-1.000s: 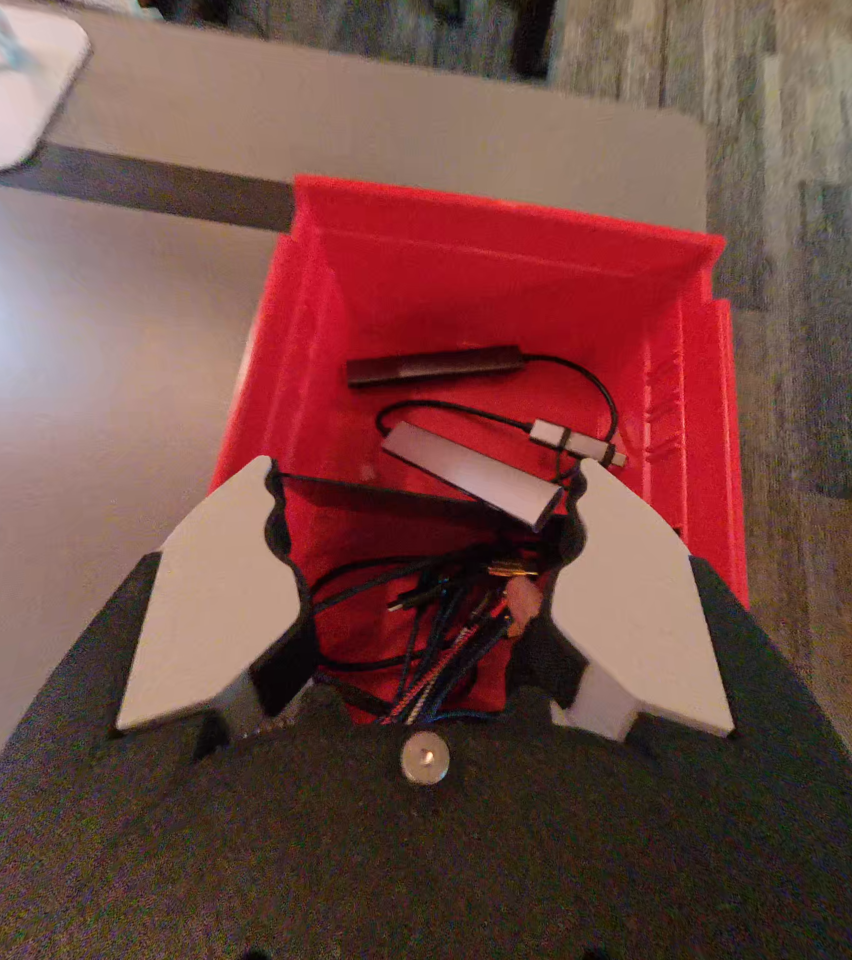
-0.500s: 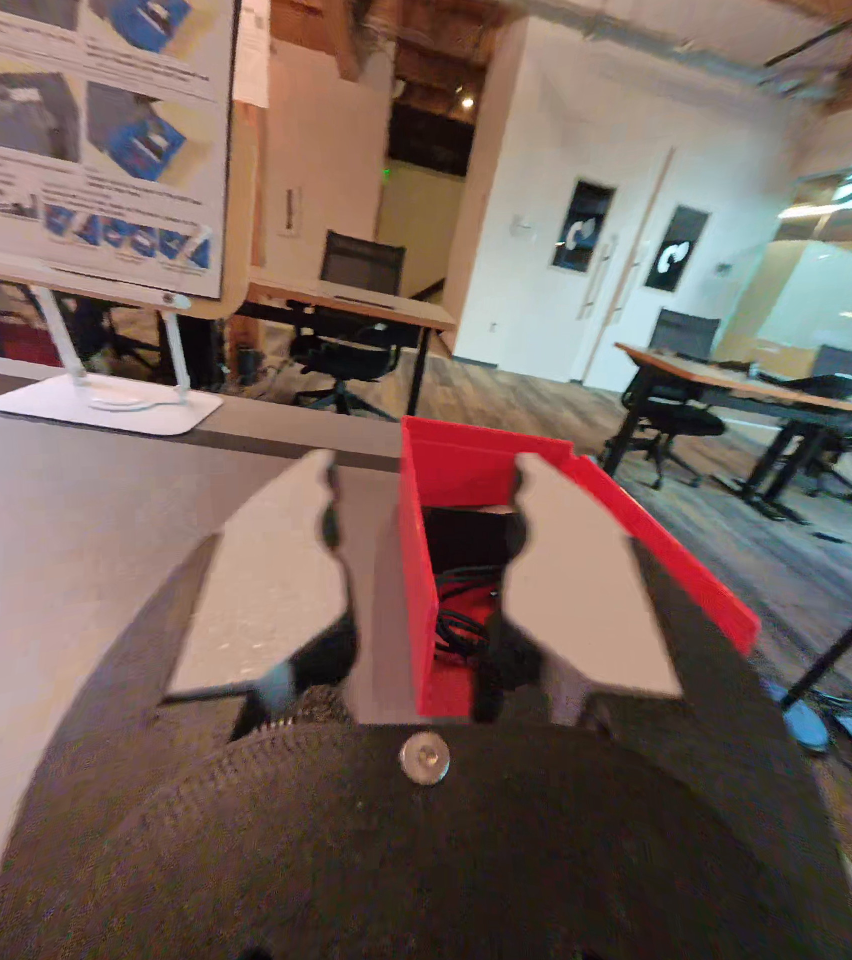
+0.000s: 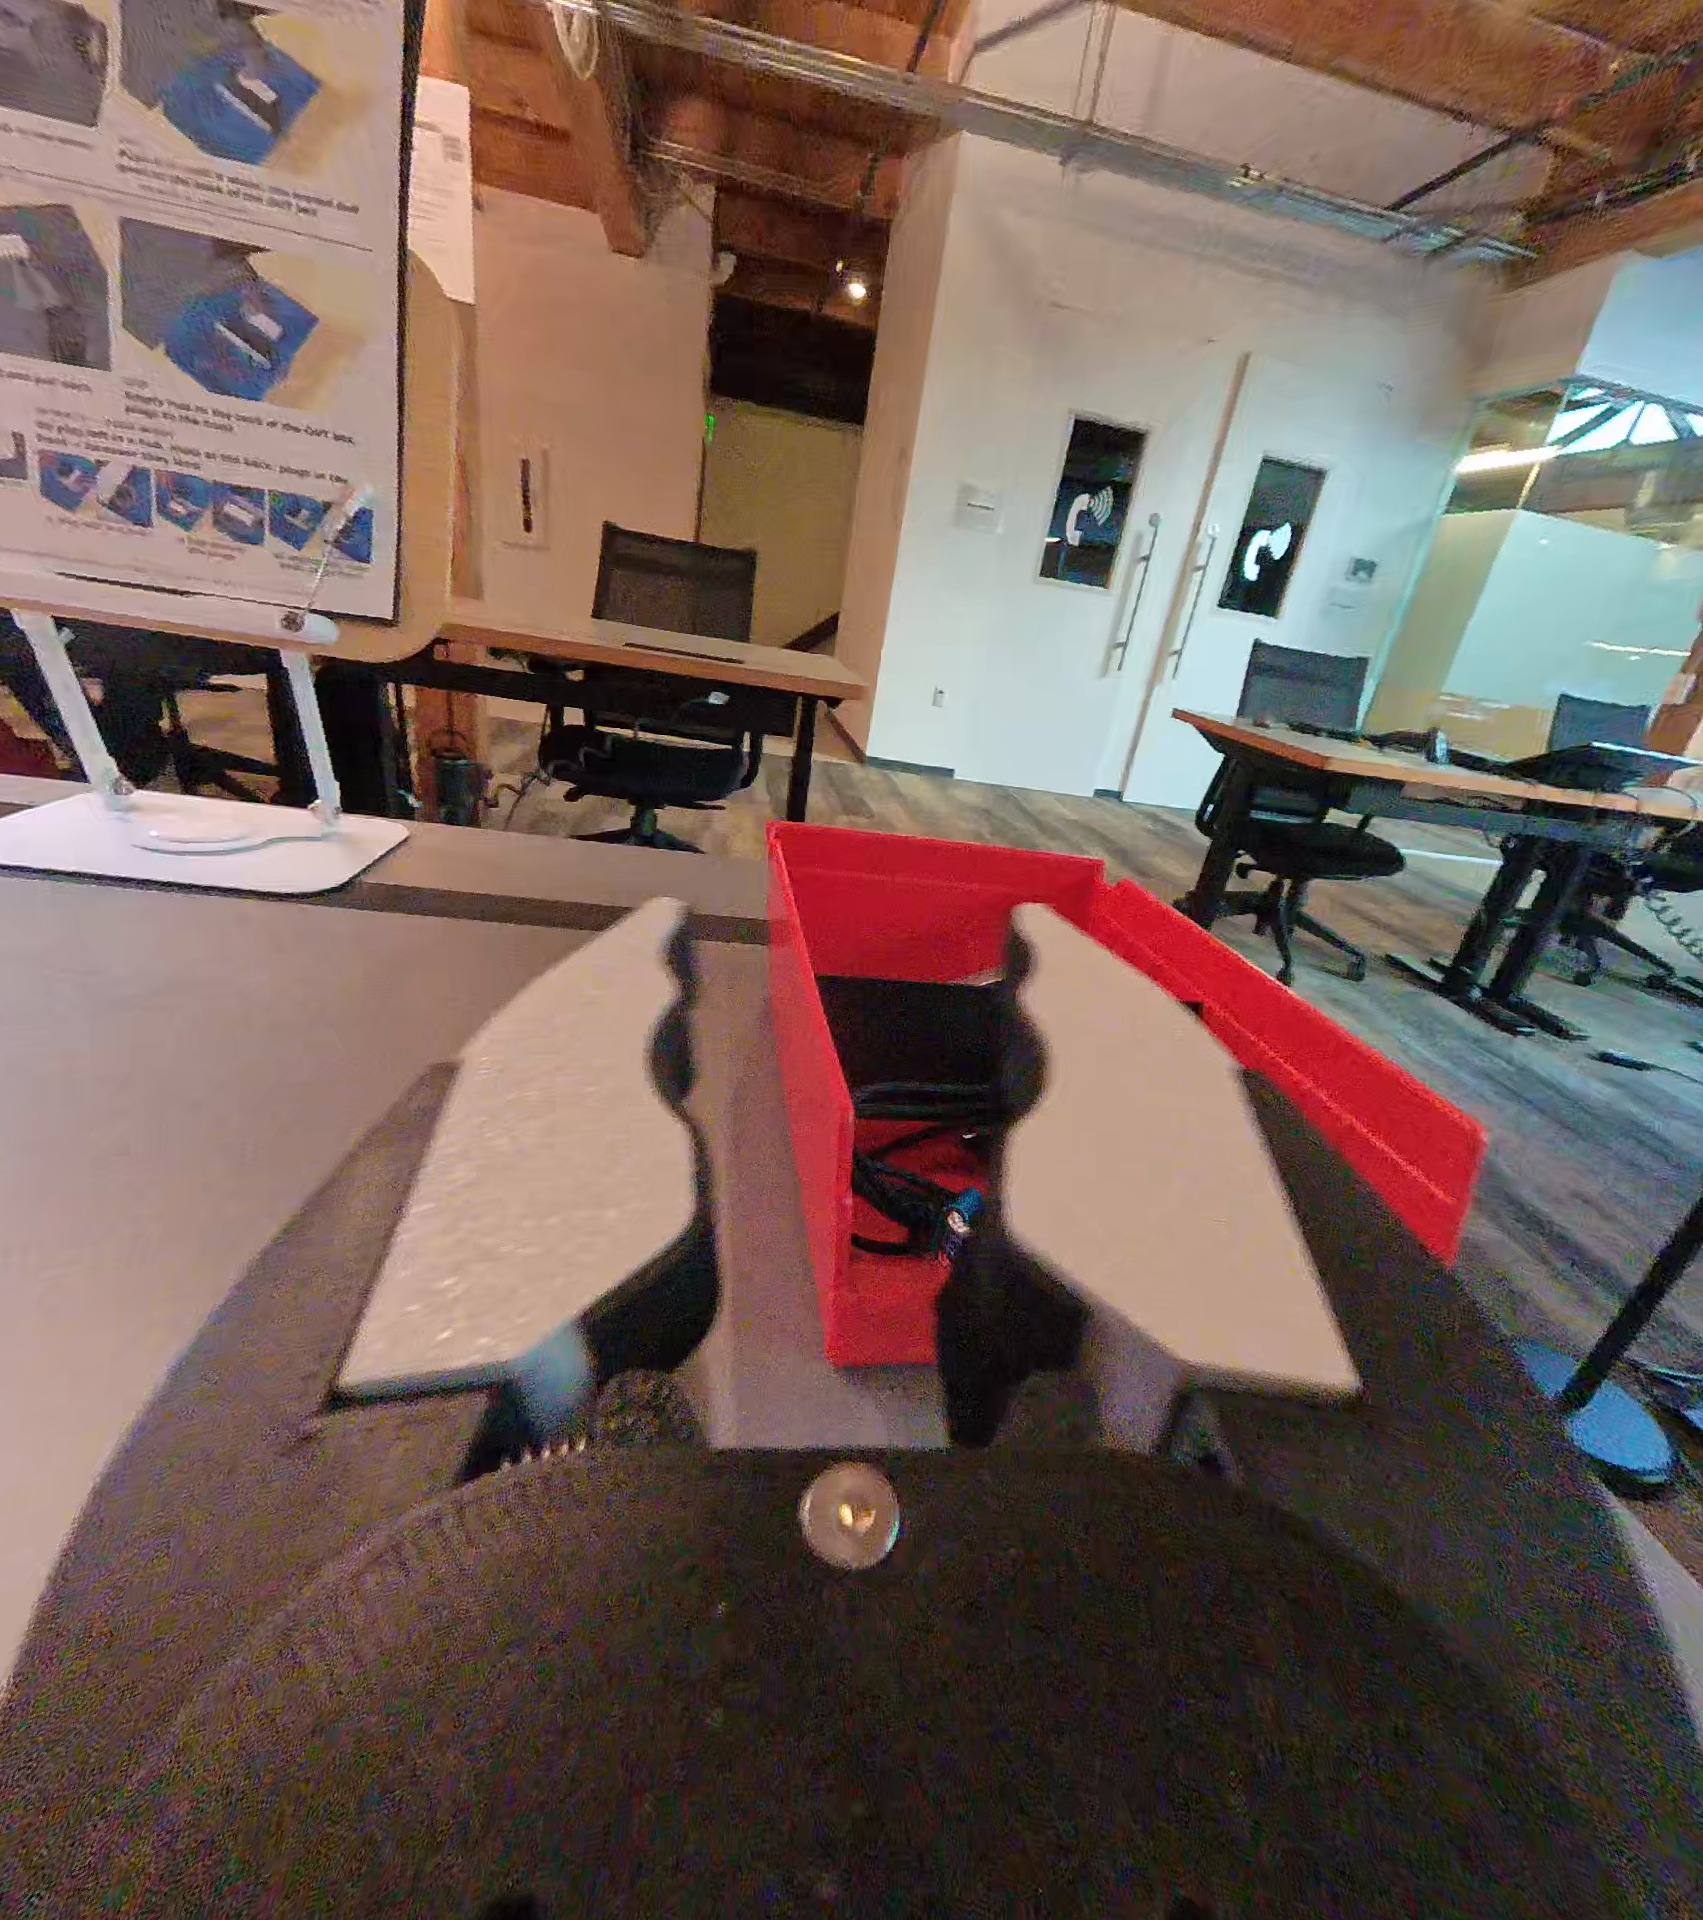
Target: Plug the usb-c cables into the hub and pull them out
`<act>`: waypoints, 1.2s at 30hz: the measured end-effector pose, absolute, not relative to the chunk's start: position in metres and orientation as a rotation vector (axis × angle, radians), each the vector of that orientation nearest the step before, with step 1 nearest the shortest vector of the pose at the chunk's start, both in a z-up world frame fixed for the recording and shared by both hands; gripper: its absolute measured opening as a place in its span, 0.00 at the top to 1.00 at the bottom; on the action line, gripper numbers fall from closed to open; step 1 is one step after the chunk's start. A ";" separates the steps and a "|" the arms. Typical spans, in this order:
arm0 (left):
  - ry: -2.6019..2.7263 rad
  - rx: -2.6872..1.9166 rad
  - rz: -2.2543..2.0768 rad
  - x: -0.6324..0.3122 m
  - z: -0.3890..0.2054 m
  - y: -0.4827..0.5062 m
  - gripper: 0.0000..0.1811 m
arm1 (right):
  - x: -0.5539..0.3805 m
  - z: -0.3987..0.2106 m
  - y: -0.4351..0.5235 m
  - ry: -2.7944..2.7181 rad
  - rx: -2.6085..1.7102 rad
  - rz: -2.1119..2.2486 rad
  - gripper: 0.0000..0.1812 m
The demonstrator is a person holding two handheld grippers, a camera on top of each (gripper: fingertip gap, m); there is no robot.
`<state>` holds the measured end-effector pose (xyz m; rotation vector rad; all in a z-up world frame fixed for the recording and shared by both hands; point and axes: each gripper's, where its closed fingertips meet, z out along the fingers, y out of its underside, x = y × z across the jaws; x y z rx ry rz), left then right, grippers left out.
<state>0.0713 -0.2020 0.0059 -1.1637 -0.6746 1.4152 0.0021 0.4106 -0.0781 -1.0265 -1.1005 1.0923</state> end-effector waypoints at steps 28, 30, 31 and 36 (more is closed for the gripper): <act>-1.068 -1.111 1.551 0.076 -0.029 -0.310 0.37 | -0.098 -0.179 0.340 -1.705 -1.221 0.600 0.96; -1.069 -1.103 1.543 0.078 -0.029 -0.311 0.37 | -0.094 -0.179 0.319 -1.717 -1.213 0.590 0.96; -1.070 -1.098 1.539 0.079 -0.029 -0.313 0.37 | -0.092 -0.179 0.308 -1.725 -1.205 0.581 0.96; -1.062 -1.064 1.531 0.087 -0.024 -0.317 0.39 | -0.081 -0.179 0.250 -1.752 -1.171 0.578 0.96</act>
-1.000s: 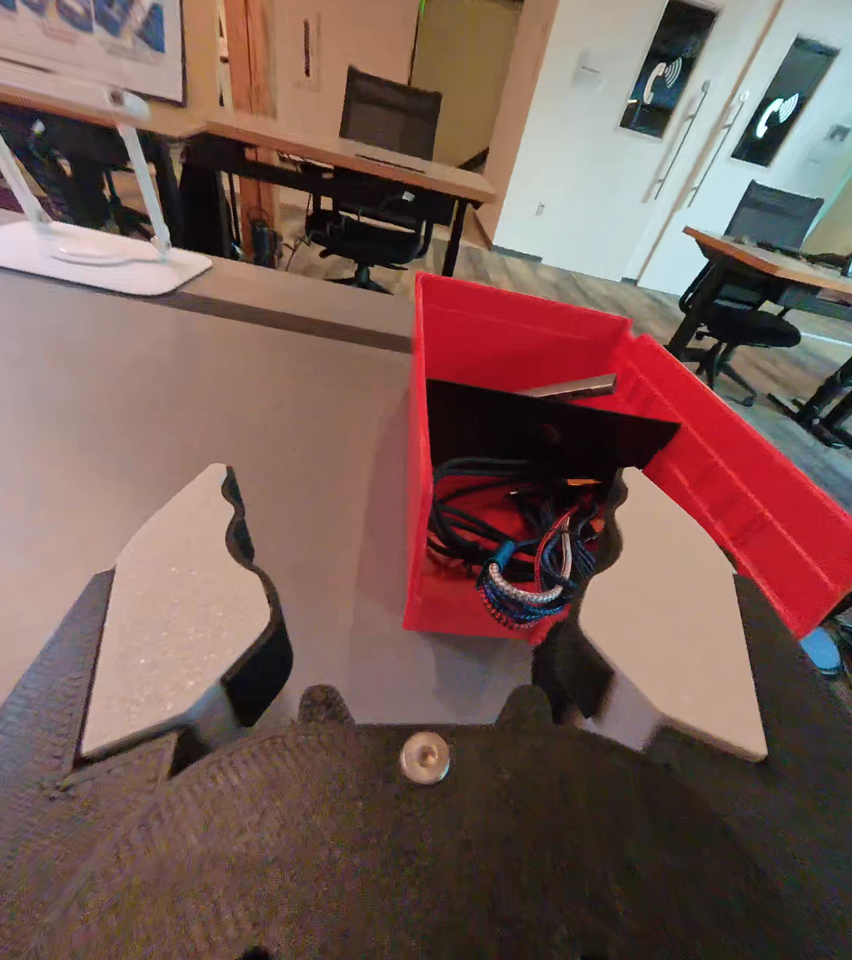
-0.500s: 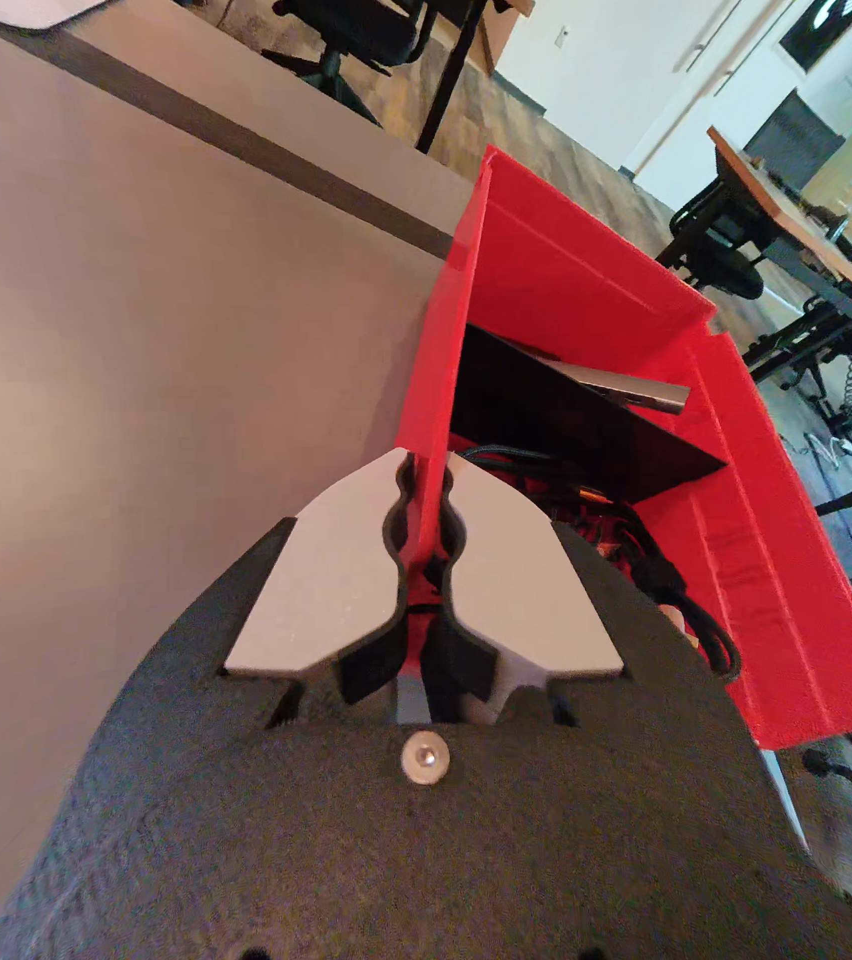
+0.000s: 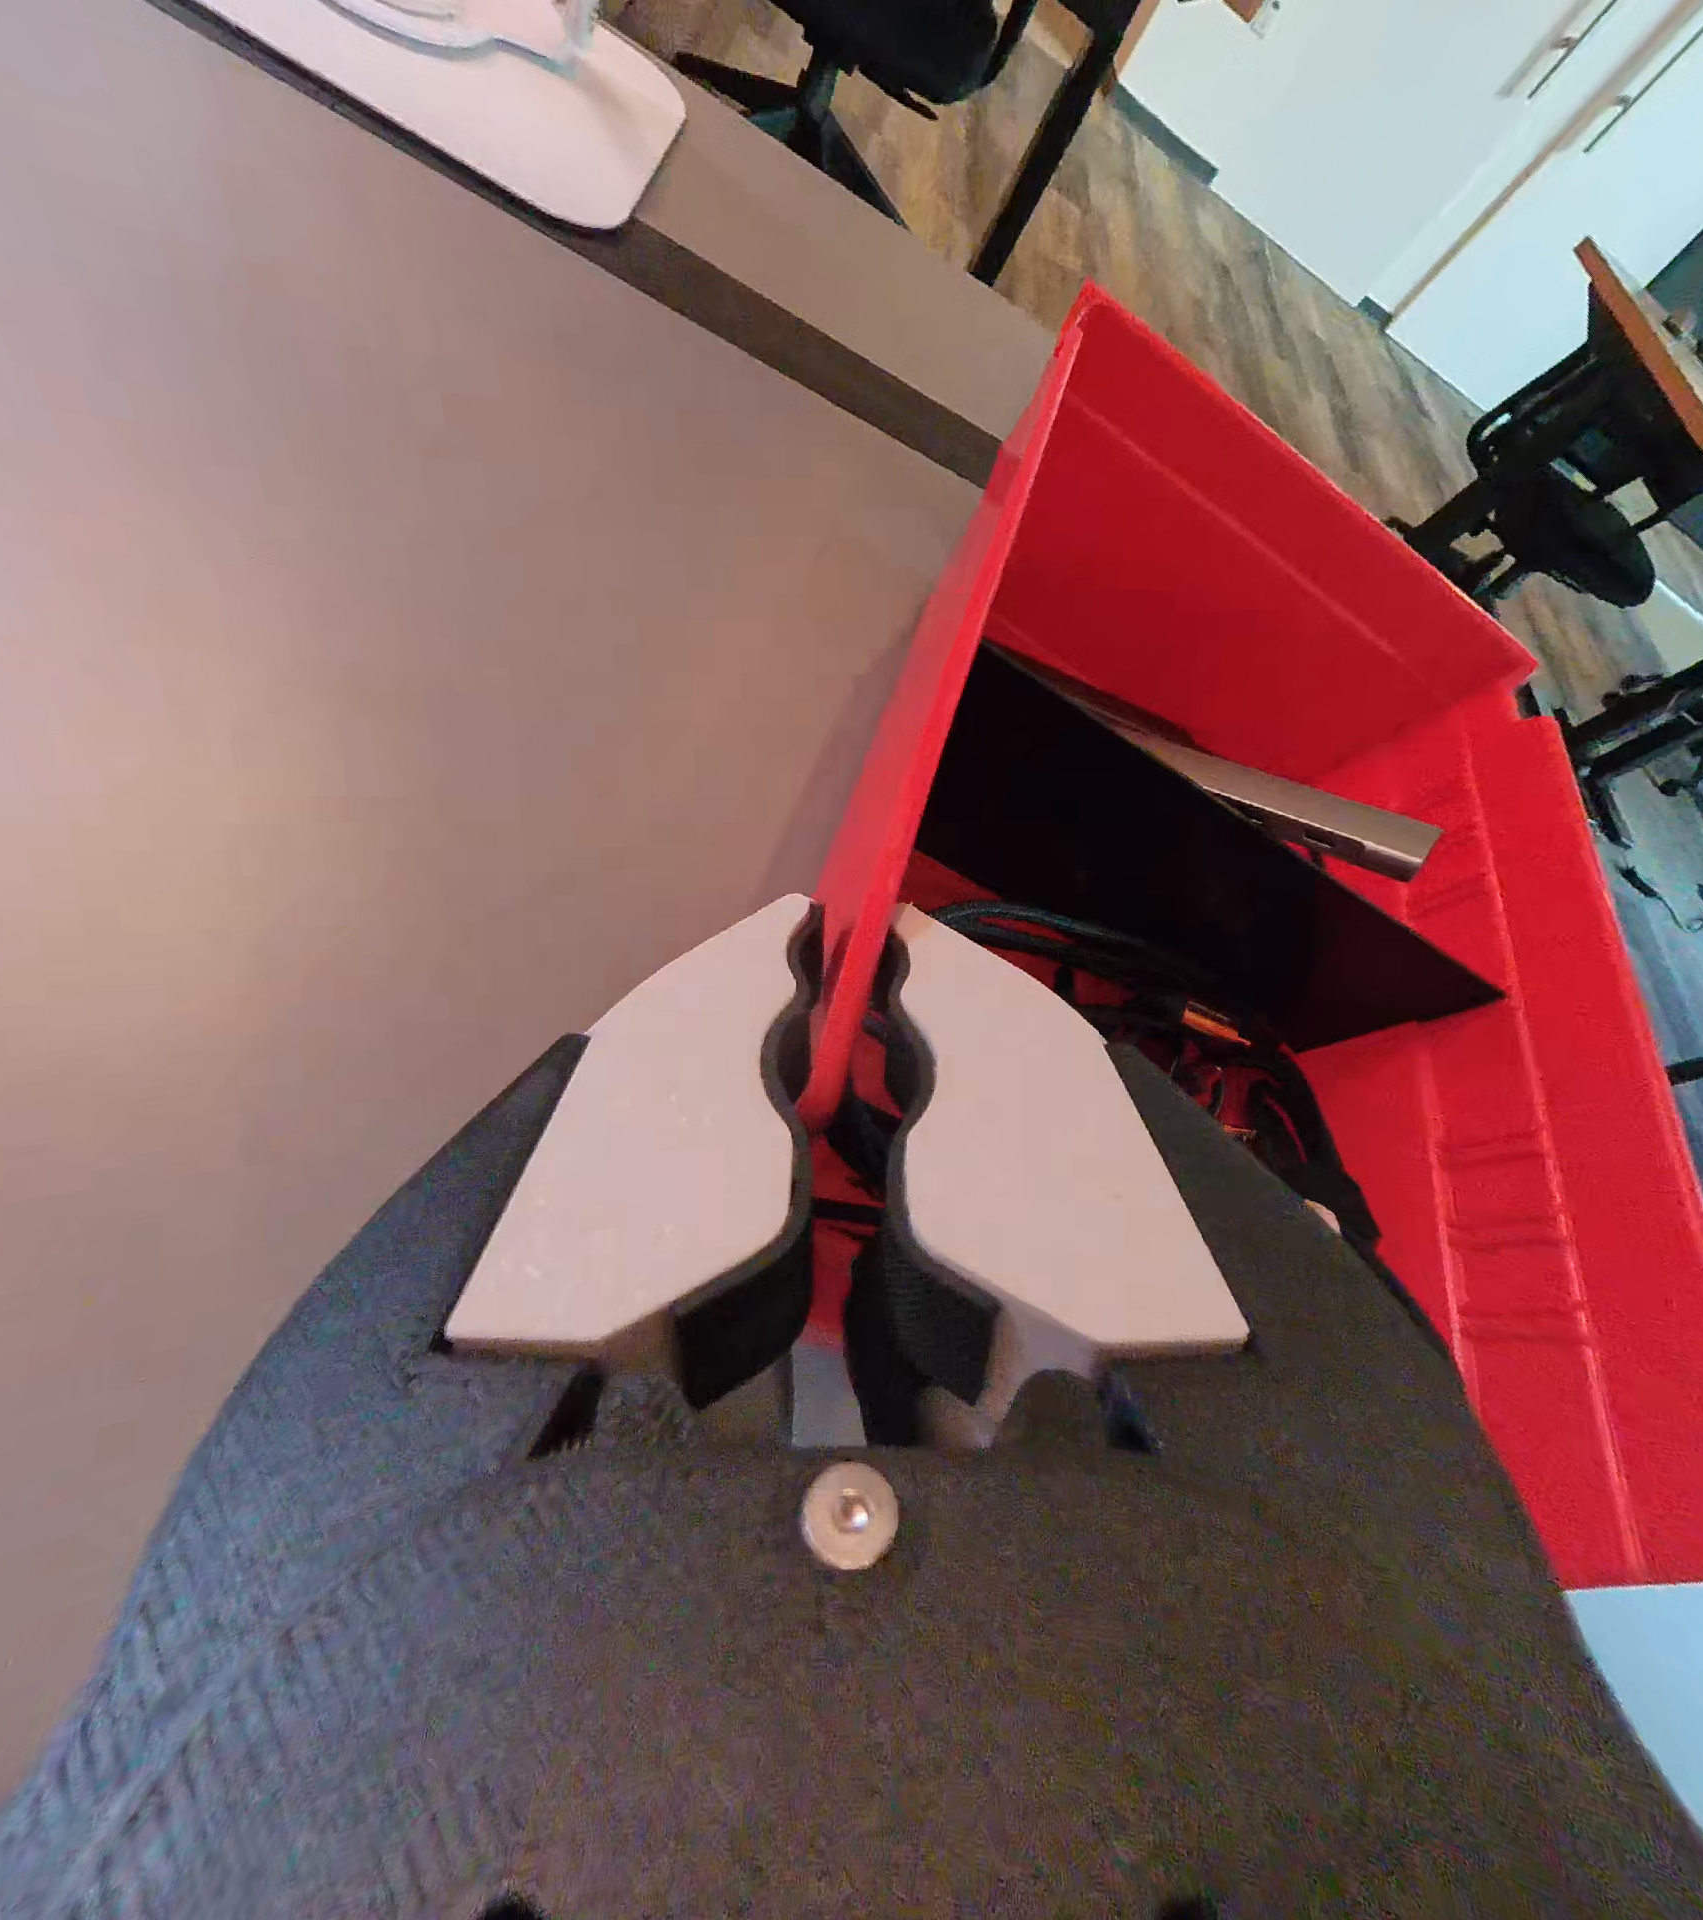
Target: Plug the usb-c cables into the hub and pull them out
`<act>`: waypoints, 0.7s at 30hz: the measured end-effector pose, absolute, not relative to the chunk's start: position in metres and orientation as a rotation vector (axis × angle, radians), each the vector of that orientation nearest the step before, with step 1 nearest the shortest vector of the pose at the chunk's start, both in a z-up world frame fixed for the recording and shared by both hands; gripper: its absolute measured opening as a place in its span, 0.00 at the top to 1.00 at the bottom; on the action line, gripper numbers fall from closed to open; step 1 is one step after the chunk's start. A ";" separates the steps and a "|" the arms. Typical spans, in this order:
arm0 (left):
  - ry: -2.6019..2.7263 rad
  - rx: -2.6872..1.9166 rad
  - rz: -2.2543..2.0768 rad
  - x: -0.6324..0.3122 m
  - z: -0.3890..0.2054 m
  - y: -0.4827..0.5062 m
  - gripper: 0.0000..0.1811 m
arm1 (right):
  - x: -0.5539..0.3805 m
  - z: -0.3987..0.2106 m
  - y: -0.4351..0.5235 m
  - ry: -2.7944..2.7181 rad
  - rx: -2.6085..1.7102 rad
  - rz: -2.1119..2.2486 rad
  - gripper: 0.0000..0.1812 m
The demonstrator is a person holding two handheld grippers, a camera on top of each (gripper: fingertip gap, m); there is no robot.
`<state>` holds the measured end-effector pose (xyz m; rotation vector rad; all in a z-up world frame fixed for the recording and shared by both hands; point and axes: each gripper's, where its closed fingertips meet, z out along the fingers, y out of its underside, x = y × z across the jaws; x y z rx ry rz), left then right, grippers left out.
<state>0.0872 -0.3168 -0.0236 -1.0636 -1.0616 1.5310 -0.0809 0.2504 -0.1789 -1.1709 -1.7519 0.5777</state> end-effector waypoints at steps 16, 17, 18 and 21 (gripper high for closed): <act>-1.088 -1.091 1.505 0.094 -0.030 -0.326 0.41 | -0.063 -0.171 0.072 -1.817 -0.920 0.775 0.94; -1.084 -1.093 1.500 0.094 -0.030 -0.325 0.41 | -0.064 -0.171 0.061 -1.825 -0.903 0.795 0.93; -1.082 -1.095 1.496 0.094 -0.030 -0.324 0.41 | -0.065 -0.170 0.051 -1.835 -0.883 0.805 0.93; -1.073 -1.109 1.493 0.094 -0.030 -0.321 0.41 | -0.069 -0.171 0.025 -1.855 -0.844 0.815 0.92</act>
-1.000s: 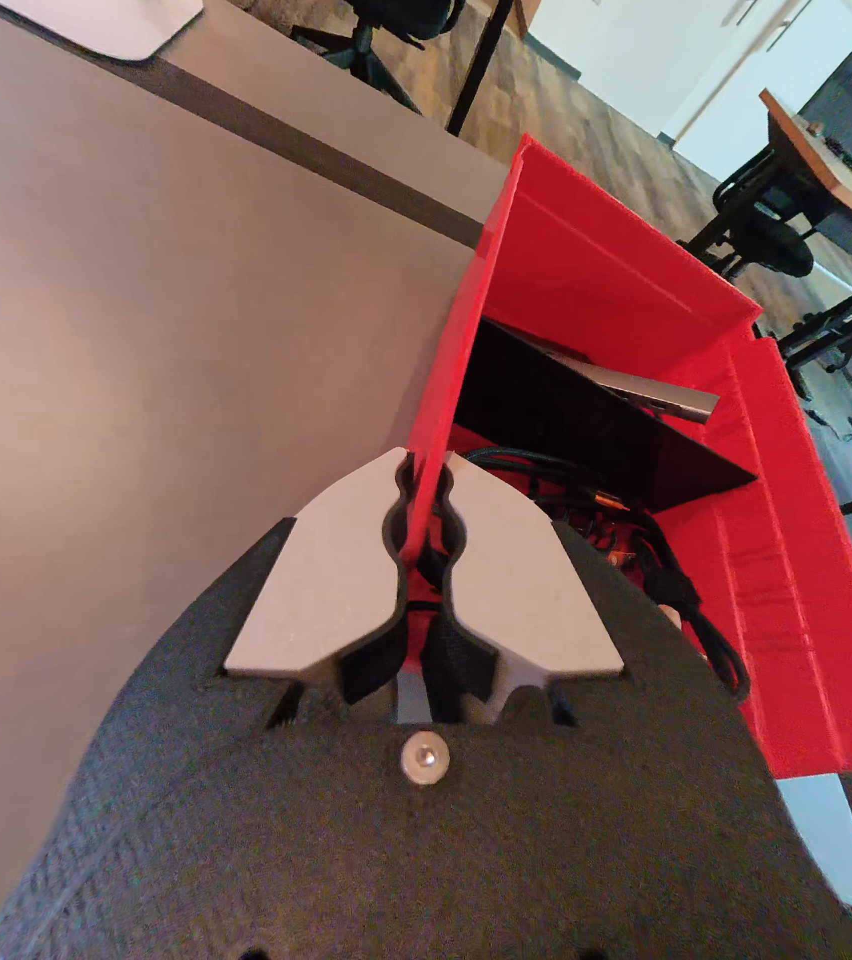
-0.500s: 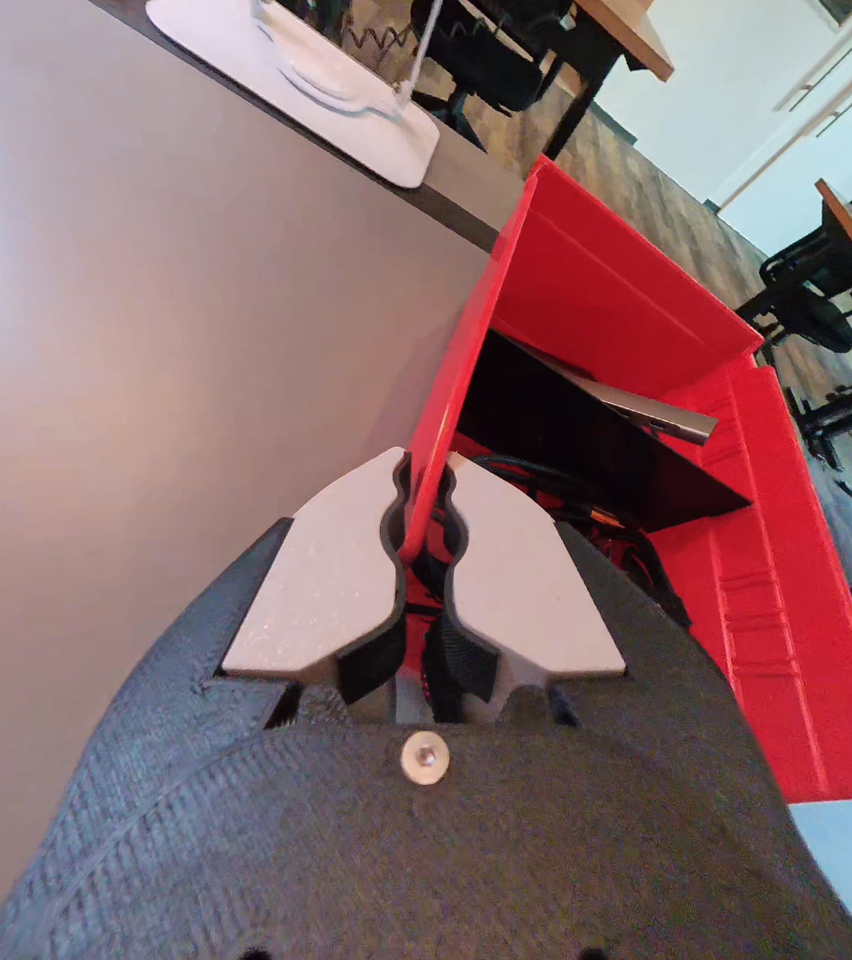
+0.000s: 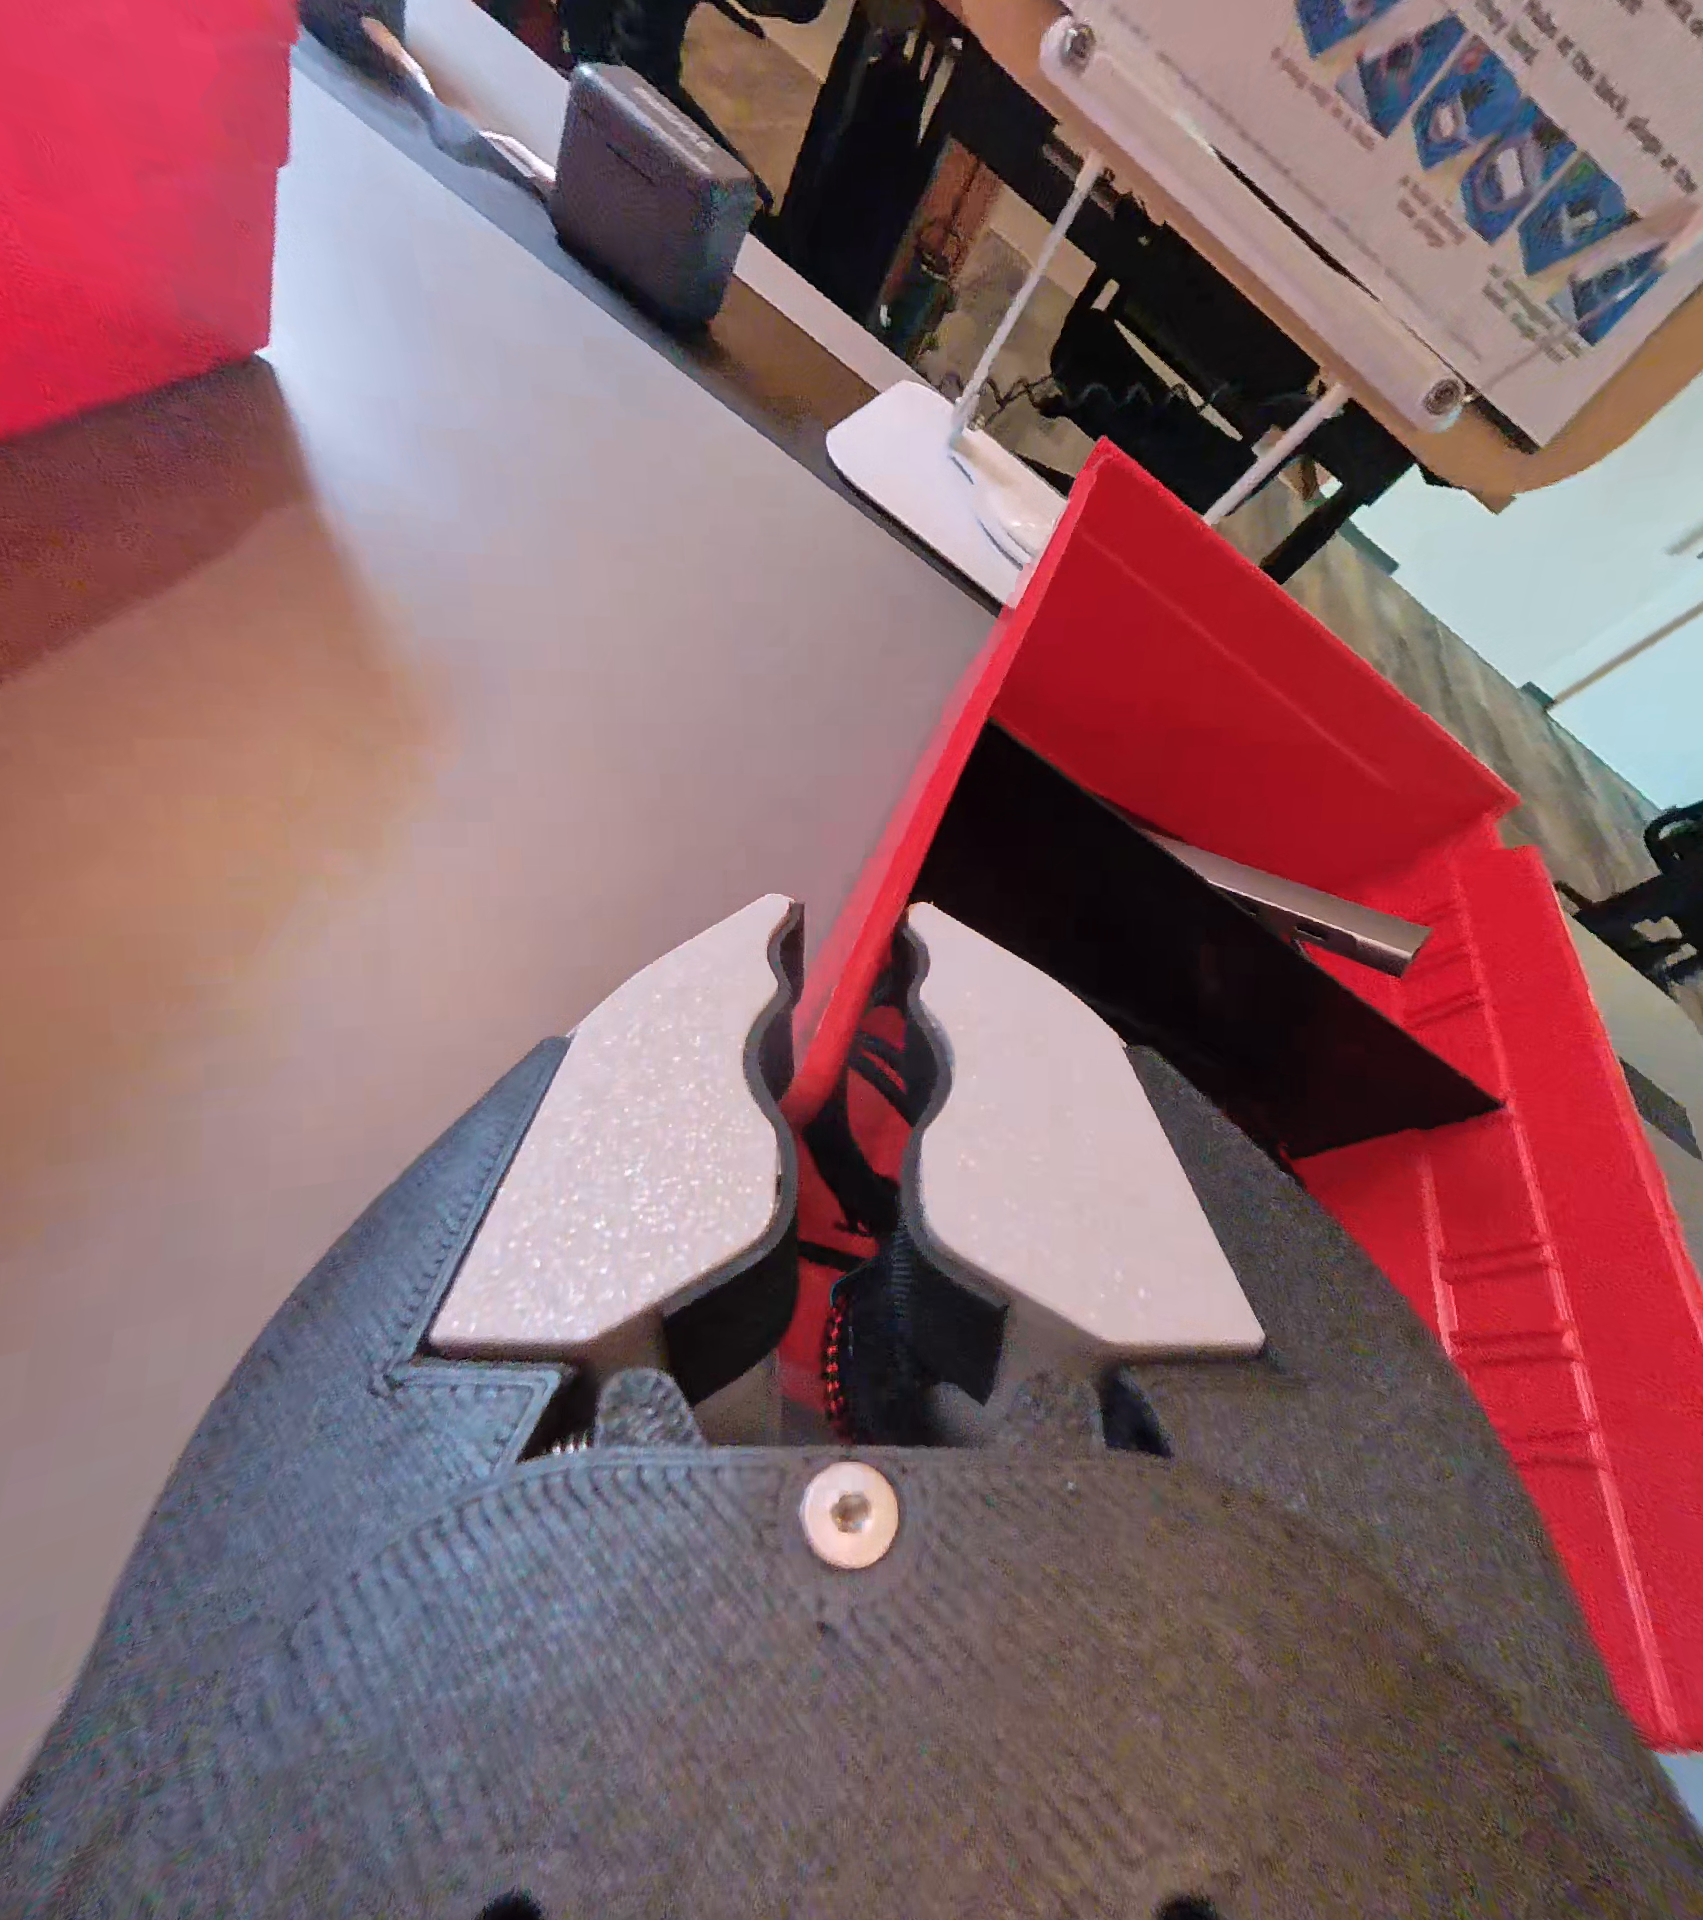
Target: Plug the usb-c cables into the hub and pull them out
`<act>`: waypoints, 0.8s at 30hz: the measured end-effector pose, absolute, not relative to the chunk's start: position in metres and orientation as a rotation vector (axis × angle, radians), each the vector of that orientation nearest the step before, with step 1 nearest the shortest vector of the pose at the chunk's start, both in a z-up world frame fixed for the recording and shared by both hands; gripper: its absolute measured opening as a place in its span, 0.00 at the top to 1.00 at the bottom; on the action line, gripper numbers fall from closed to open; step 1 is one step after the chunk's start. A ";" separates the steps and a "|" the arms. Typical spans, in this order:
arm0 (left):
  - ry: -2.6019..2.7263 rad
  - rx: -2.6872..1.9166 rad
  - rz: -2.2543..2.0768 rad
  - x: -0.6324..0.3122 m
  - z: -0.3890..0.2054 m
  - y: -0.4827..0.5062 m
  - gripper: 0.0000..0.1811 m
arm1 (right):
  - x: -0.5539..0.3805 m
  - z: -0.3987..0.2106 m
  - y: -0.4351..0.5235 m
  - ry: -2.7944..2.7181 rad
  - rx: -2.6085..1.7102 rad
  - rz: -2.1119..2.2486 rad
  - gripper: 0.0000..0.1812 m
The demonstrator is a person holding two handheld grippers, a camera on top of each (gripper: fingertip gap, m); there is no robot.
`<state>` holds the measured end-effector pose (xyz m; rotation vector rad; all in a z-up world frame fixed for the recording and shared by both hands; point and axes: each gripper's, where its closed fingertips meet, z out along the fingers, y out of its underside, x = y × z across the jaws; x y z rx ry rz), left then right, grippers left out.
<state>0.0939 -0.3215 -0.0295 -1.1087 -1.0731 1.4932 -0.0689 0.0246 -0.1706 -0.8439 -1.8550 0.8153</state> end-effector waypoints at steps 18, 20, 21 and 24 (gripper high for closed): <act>-1.198 -1.180 1.439 0.093 -0.063 -0.348 0.41 | -0.071 -0.168 -0.106 -1.955 -0.619 0.975 0.89; -1.259 -1.224 1.428 0.091 -0.078 -0.358 0.41 | -0.063 -0.155 -0.118 -1.916 -0.543 1.062 0.88; -1.290 -1.245 1.423 0.091 -0.085 -0.363 0.41 | -0.056 -0.142 -0.123 -1.854 -0.477 1.142 0.86; -1.345 -1.264 1.382 0.089 -0.101 -0.371 0.41 | -0.022 -0.095 -0.123 -1.626 -0.347 1.387 0.77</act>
